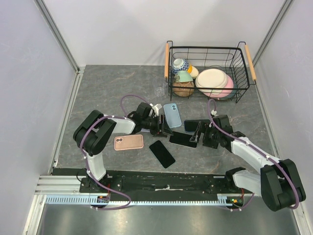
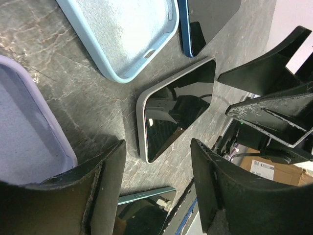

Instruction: Put the phone into the phone case

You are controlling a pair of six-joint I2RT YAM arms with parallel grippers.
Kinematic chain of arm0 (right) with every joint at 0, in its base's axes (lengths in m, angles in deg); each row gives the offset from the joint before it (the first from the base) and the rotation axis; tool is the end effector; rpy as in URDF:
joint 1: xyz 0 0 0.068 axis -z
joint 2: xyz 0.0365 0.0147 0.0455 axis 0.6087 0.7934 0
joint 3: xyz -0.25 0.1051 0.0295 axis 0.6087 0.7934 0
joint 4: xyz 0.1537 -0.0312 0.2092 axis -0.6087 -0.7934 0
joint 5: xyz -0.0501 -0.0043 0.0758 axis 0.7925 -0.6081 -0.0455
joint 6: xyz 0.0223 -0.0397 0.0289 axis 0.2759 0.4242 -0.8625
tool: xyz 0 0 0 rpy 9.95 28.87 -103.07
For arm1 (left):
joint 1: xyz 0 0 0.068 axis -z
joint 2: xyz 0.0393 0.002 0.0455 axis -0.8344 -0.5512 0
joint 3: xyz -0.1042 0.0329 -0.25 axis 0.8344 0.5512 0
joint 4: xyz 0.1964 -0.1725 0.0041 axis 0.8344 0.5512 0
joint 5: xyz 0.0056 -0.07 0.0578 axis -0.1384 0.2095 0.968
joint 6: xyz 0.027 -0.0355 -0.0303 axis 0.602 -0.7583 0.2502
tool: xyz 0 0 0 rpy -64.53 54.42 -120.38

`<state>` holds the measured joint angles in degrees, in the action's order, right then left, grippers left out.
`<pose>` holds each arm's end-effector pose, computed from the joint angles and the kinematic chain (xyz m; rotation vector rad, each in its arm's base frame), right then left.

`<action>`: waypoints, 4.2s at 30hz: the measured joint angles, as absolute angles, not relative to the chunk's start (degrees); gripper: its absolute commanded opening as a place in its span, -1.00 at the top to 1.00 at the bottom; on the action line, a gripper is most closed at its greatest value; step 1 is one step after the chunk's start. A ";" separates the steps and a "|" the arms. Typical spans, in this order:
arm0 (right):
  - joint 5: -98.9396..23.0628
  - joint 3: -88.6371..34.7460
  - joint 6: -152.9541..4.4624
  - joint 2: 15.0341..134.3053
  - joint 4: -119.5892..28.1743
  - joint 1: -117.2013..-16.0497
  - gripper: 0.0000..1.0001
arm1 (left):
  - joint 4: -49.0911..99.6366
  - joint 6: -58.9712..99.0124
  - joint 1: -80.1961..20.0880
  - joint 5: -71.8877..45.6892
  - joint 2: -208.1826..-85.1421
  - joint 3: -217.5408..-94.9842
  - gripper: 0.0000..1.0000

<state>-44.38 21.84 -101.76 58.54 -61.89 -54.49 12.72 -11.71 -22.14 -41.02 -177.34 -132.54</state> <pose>0.1893 0.0669 0.1599 0.2932 2.6034 0.6502 0.2770 -0.2153 0.1223 0.1635 2.5725 -1.3459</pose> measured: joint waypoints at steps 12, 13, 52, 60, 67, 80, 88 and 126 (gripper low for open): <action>-54.11 25.75 -107.13 60.77 -50.87 -52.94 -0.75 | 13.25 -10.79 -22.03 -42.49 -177.60 -132.60 -0.26; -54.37 25.82 -107.20 60.79 -50.72 -52.79 -0.75 | 13.29 -10.73 -22.03 -42.51 -177.60 -132.60 -0.26; -58.55 28.39 -109.17 62.12 -43.20 -52.20 -0.74 | -0.98 -17.85 -20.13 -53.68 -184.57 -133.96 0.96; -56.27 24.79 -104.60 62.01 -49.95 -52.39 -0.80 | 2.23 -17.30 -19.28 -46.53 -176.14 -129.76 0.96; -56.01 18.06 -99.90 62.49 -55.09 -52.39 -0.82 | 5.09 -16.98 -23.95 -42.71 -166.67 -124.89 0.96; -64.89 11.63 -97.54 65.95 -52.55 -52.46 -0.83 | 12.74 -12.78 -42.71 -45.02 -142.04 -117.11 0.96; -75.22 7.76 -98.57 67.52 -45.89 -55.72 -0.86 | 8.48 -12.47 -43.78 -55.16 -128.82 -113.15 0.96; -87.51 9.05 -122.22 70.56 -5.17 -67.50 0.84 | -21.05 -24.76 -43.80 -69.06 -129.08 -107.34 0.96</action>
